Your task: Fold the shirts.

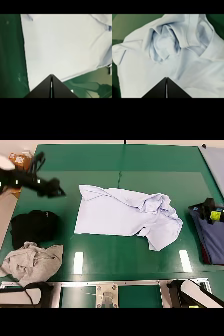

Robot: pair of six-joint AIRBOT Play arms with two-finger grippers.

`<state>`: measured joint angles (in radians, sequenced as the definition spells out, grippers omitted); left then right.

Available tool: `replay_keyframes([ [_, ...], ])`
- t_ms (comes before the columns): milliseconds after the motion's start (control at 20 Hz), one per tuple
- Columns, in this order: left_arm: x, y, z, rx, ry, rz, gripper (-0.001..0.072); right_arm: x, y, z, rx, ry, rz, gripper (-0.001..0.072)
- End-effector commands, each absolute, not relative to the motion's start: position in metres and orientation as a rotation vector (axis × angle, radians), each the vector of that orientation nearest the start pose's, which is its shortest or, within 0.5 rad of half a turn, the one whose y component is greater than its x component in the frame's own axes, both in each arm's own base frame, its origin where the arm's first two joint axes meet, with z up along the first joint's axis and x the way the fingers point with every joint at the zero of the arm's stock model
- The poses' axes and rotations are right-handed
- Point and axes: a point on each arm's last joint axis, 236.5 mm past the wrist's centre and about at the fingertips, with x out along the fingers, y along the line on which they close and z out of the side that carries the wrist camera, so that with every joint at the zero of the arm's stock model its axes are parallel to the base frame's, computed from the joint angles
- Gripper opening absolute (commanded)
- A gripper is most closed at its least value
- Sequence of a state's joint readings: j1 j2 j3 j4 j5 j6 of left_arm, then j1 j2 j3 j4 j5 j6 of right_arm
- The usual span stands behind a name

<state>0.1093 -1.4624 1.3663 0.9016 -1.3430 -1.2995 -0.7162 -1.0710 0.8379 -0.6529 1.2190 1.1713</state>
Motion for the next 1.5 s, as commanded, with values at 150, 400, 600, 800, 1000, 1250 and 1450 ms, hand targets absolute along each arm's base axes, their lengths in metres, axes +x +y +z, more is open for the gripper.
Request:
replay_keyframes([
  [150, 0.322, -0.094, -0.070, -0.636, 1.443, -0.324, 0.0415, 0.322, -0.063, 0.029, 0.951, 0.929, 0.034, 0.0110],
  [400, 0.314, -0.115, -0.099, -0.691, 1.503, -0.334, 0.0662, 0.322, -0.063, 0.020, 0.972, 0.950, 0.033, 0.0162],
  [600, 0.317, -0.160, -0.112, -0.697, 1.503, -0.446, 0.0660, 0.322, -0.064, 0.018, 0.977, 0.956, 0.032, 0.0201],
  [800, 0.339, -0.151, -0.101, -0.626, 1.422, -0.488, 0.0027, 0.316, -0.070, 0.010, 0.956, 0.984, 0.008, 0.0225],
  [1000, 0.343, -0.144, -0.092, -0.605, 1.427, -0.510, 0.0027, 0.267, -0.111, -0.030, 0.909, 1.132, -0.204, 0.0428],
  [1250, 0.342, -0.145, -0.091, -0.607, 1.426, -0.512, 0.0028, 0.238, -0.097, -0.078, 0.991, 1.203, -0.248, 0.0445],
  [1450, 0.342, -0.145, -0.091, -0.592, 1.420, -0.525, 0.0028, 0.255, -0.067, -0.101, 1.064, 1.221, -0.112, 0.0444],
])
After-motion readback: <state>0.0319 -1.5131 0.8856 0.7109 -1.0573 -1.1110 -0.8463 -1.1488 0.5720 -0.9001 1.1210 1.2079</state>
